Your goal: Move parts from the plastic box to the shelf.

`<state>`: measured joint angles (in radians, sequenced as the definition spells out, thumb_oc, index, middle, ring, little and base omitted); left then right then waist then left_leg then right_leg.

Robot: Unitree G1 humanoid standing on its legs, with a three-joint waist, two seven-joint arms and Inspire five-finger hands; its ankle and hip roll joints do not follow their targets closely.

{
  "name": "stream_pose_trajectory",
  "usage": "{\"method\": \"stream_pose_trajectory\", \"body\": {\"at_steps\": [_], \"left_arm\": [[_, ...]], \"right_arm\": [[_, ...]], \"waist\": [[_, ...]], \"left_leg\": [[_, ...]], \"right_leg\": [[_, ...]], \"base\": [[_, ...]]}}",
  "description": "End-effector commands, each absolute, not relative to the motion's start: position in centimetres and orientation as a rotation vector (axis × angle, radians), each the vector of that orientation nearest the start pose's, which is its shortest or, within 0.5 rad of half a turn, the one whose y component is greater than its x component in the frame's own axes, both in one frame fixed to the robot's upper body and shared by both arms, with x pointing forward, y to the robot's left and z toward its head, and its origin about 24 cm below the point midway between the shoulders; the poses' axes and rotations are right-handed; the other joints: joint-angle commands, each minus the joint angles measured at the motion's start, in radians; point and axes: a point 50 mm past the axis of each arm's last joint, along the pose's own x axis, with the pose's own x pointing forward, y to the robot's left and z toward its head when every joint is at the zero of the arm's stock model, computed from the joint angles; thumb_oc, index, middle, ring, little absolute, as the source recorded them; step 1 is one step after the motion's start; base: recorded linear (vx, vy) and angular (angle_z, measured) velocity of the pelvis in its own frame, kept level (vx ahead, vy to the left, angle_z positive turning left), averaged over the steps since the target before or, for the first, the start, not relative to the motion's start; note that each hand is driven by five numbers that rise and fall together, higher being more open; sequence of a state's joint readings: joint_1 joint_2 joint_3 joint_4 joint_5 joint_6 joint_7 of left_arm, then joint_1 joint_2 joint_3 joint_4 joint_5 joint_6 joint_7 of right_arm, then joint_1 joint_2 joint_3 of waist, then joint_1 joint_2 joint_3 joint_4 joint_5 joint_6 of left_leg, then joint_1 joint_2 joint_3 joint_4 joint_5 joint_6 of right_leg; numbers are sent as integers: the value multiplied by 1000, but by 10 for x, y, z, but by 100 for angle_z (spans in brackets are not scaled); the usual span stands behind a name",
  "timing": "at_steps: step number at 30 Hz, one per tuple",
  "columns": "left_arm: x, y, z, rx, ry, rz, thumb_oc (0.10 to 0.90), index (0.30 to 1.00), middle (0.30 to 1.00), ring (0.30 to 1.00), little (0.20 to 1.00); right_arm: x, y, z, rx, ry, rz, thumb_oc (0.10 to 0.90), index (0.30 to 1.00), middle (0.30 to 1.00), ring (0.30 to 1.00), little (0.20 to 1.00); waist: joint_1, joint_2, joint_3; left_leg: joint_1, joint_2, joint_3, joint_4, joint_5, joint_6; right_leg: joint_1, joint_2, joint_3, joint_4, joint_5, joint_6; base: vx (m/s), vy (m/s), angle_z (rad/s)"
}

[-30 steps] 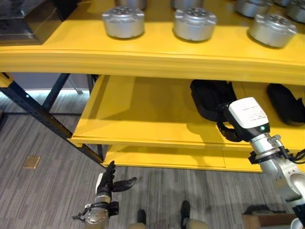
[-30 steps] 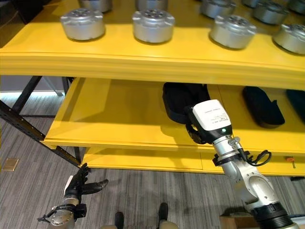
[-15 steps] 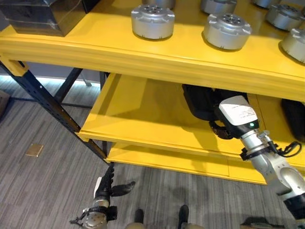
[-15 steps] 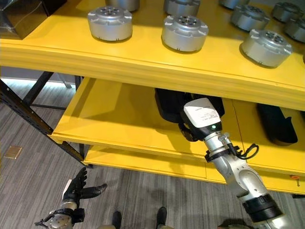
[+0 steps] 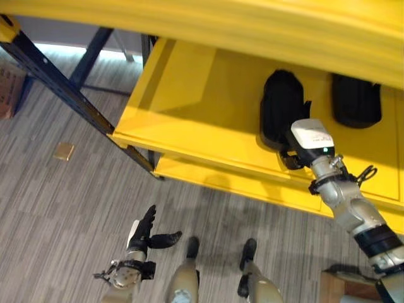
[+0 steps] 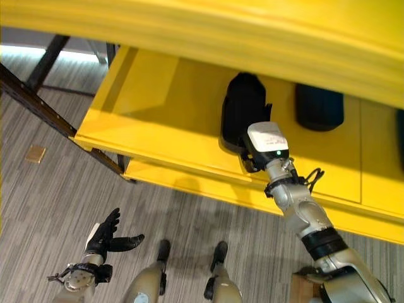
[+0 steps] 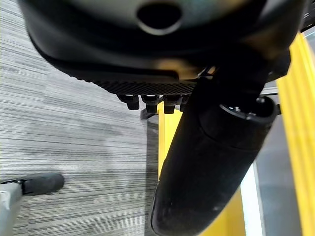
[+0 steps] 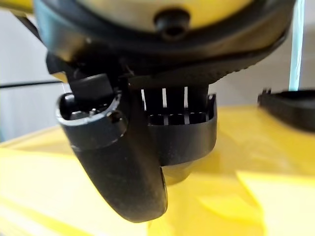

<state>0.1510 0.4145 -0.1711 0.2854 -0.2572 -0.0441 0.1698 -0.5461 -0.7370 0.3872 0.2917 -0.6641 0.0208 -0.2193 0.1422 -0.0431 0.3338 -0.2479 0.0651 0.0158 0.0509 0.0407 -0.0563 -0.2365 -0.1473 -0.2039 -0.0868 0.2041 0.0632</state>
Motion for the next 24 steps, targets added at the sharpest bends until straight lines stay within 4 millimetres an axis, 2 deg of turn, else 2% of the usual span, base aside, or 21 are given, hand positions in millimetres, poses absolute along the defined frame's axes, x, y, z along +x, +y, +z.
{"method": "stream_pose_trajectory", "body": {"at_steps": [1, 11, 24], "left_arm": [[212, 235, -10, 220, 233, 125, 900, 1000, 1000, 1000, 1000], [219, 235, -5, 209, 204, 132, 900, 1000, 1000, 1000, 1000], [220, 238, -3, 206, 198, 135, 900, 1000, 1000, 1000, 1000]], "right_arm": [[348, -202, 220, -1431, -617, -233, 400, 300, 300, 300, 300], [358, -192, 226, -1456, -617, -223, 400, 300, 300, 300, 300], [366, -186, 248, -1566, -650, -214, 400, 300, 300, 300, 300]], "waist": [[0, -2, -29], [7, 2, 1], [26, -11, 10]], "left_leg": [[-43, 14, 1, 19, 30, 11], [-57, 8, -3, 17, 36, 11], [-65, 4, -15, 10, 44, 10]], "right_leg": [[119, -86, -19, 163, -164, 96], [106, -94, -27, 168, -162, 95], [114, -95, -43, 151, -156, 94]], "base": [[-35, 18, -1], [-19, 8, -1], [-9, 2, 4]]}}
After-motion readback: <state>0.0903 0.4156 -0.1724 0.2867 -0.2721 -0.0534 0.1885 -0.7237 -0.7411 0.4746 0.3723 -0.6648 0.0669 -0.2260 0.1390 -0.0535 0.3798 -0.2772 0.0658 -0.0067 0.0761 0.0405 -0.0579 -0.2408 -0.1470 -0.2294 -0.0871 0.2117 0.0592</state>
